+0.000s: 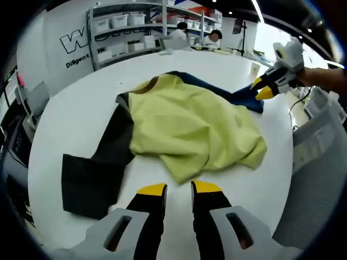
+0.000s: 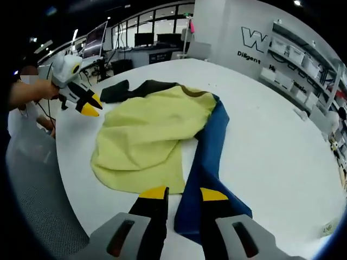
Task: Fold the garment on the visible template until the final outline fits inside the template.
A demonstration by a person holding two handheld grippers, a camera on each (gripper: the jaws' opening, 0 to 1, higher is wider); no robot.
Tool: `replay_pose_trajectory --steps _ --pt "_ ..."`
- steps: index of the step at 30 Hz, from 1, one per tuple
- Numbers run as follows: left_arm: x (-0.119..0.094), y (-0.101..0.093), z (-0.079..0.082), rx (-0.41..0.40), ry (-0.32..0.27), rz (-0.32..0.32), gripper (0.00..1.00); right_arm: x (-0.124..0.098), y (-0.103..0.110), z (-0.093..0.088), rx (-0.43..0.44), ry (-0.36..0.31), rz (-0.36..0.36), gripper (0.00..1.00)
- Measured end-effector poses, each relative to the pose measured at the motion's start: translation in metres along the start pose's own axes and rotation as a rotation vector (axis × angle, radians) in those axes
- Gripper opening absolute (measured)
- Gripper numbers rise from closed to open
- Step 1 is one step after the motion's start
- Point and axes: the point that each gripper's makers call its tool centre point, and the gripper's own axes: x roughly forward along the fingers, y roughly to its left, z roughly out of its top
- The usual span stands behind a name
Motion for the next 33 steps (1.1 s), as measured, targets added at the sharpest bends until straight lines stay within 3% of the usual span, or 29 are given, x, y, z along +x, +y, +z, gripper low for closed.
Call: replay_pose_trajectory --steps 11,22,25,27,33 --pt "0.012 0.002 -0.006 -0.008 0.041 -0.026 0.25 0.019 0.009 -0.008 -0.016 0.014 0.042 0.17" --pt "0.021 -0.001 -0.005 -0.006 0.049 -0.047 0.22 0.030 0.007 -0.015 -0.003 0.027 0.034 0.15" --pt "0.025 -0.004 -0.005 0.008 0.059 -0.059 0.20 0.035 0.009 -0.015 0.005 0.027 0.031 0.14" --pt "0.026 -0.007 -0.004 0.033 0.062 -0.064 0.13 0.038 0.009 -0.016 0.001 0.029 0.024 0.13" --pt "0.016 -0.007 -0.001 -0.004 0.058 -0.070 0.10 0.038 0.004 -0.015 -0.004 0.036 -0.017 0.07"
